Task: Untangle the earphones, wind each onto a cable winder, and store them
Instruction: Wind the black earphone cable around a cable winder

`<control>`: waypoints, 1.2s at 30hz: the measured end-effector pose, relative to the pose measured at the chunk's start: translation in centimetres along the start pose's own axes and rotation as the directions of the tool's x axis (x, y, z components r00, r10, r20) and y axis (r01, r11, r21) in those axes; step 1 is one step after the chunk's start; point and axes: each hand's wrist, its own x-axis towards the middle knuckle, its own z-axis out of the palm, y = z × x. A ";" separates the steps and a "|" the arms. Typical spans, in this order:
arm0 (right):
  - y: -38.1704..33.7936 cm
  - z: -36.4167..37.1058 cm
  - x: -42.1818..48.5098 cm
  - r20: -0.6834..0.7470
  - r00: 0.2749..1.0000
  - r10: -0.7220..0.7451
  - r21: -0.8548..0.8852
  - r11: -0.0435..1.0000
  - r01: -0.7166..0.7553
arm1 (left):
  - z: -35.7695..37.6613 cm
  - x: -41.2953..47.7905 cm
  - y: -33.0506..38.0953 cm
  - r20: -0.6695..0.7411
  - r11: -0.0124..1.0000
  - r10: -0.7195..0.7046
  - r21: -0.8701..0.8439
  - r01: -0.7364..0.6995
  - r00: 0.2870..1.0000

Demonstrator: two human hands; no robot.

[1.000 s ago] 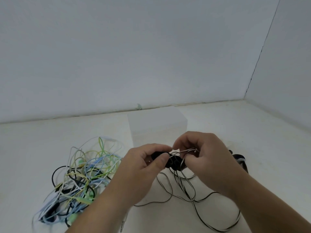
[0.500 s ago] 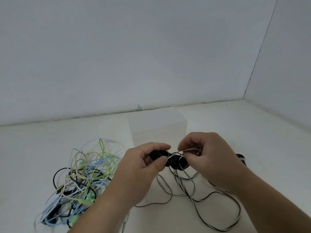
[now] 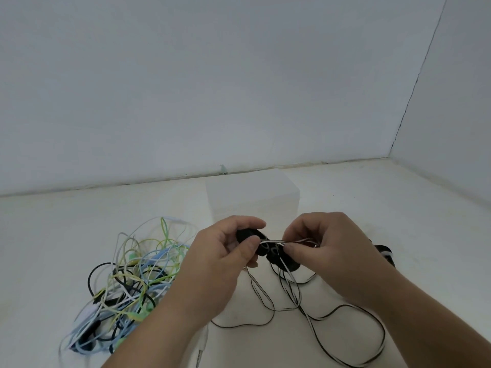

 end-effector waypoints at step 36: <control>0.3 2.7 0.6 0.002 0.970 0.245 0.616 0.763 -0.194 | 1.0 -0.3 -0.5 -0.111 0.985 0.130 0.127 -0.116 0.985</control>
